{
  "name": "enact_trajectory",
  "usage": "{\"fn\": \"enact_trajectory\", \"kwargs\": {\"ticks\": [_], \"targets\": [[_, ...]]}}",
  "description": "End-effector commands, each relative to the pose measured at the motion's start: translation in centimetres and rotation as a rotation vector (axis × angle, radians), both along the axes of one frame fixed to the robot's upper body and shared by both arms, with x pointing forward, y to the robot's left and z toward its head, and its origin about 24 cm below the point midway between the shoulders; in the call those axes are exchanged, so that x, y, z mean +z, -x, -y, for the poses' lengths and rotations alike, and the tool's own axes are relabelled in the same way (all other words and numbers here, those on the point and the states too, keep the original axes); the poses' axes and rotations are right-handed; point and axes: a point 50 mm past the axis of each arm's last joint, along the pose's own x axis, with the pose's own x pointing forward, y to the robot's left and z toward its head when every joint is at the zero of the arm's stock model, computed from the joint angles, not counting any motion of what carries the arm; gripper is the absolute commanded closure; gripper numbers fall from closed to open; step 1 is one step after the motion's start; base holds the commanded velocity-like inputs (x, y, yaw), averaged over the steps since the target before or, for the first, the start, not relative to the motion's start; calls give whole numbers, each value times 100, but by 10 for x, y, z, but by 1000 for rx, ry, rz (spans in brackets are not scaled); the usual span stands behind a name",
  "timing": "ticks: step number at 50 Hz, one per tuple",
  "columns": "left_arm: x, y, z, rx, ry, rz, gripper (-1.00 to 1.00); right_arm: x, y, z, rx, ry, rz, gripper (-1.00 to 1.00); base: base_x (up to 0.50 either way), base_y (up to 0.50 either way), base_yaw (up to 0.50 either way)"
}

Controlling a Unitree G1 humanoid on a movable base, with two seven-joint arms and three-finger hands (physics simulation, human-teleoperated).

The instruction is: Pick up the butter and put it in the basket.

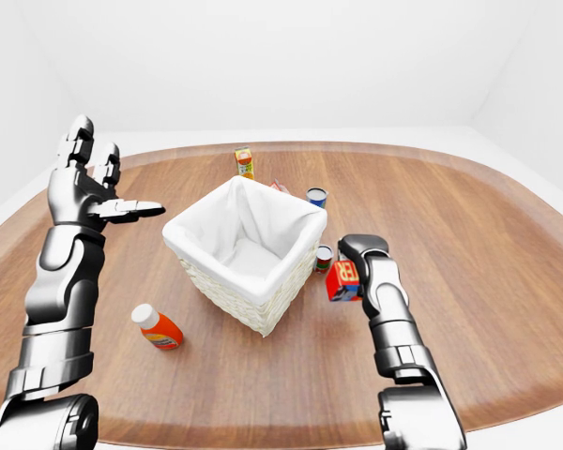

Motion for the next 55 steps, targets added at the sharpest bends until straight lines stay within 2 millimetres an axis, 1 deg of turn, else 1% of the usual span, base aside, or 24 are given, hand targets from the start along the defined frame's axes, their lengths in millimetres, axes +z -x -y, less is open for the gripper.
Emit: {"fn": "enact_trajectory", "kwargs": {"ticks": [1, 6, 7, 14, 23, 32, 36, 43, 46, 55], "targets": [[-2, -1, -1, 1, 1, -10, -100, 39, -1, 6, -7, 44, 68, 100, 0, 0, 0], [-4, -2, -3, 4, 6, -20, -100, 52, -3, 8, -14, 40, 89, 100, 0, 0, 0], [-4, -1, -3, 5, 8, -19, -100, 58, -4, 7, -13, 23, 113, 100, 0, 0, 0], [-6, -1, -3, 5, 8, -25, -100, 69, -5, 6, -3, -2, 154, 100, 0, 0, 0], [-9, -2, -6, 10, 16, -41, -100, 89, -7, 3, 13, -18, 241, 100, 0, 0, 0], [-14, -5, -7, 10, 22, -66, -100, 112, -7, -10, 54, -10, 323, 100, 0, 0, 0], [-16, -5, -9, 12, 27, -73, -100, 128, -7, -15, 69, -7, 374, 100, 0, 0, 0], [-17, -5, -10, 15, 31, -76, -100, 138, -8, -20, 89, -33, 427, 100, 0, 0, 0], [-15, -4, -10, 16, 31, -67, -100, 149, -8, -23, 100, -36, 467, 100, 0, 0, 0], [-14, -5, -10, 17, 31, -65, -100, 164, -5, -32, 133, -40, 508, 100, 0, 0, 0]]}}
